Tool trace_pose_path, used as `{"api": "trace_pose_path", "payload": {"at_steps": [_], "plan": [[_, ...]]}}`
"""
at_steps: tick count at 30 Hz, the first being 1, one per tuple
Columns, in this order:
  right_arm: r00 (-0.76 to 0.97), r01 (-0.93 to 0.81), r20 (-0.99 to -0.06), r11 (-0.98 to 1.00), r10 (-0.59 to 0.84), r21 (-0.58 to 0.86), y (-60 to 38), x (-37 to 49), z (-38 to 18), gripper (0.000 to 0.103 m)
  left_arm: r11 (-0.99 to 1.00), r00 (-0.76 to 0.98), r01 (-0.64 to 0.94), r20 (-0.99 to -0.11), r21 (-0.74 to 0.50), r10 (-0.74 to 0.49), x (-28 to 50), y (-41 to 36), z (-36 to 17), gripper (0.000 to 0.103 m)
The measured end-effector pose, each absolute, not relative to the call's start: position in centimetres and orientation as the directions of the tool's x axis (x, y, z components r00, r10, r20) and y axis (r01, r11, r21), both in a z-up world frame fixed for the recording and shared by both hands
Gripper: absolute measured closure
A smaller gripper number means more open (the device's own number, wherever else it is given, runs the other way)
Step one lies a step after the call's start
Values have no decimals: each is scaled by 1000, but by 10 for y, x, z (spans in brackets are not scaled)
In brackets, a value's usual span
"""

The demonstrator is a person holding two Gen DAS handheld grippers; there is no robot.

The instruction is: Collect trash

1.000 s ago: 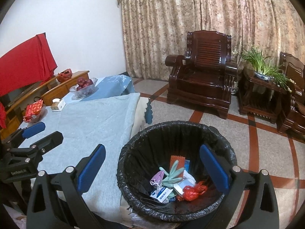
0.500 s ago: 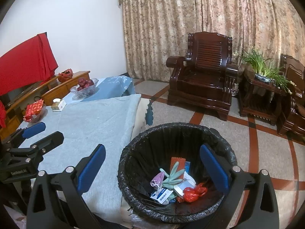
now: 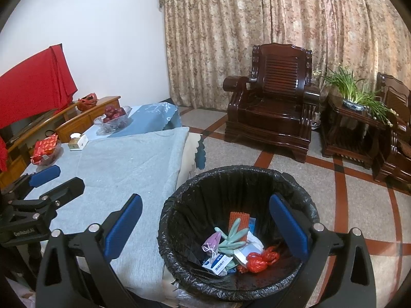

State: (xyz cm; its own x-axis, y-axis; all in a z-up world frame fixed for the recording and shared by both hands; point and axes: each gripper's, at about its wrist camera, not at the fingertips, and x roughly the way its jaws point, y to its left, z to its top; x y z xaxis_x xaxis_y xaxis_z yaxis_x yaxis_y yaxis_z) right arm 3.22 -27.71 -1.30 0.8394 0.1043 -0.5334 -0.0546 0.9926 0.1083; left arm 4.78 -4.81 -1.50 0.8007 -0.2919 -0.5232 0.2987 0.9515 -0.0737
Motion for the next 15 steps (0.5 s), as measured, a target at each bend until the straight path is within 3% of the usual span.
{"api": "trace_pose_path", "payload": {"at_steps": [15], "plan": [[840, -56, -533, 993, 105, 107, -276, 34, -13, 6, 951, 800, 299, -523, -75, -293, 49, -46, -16, 6]]}}
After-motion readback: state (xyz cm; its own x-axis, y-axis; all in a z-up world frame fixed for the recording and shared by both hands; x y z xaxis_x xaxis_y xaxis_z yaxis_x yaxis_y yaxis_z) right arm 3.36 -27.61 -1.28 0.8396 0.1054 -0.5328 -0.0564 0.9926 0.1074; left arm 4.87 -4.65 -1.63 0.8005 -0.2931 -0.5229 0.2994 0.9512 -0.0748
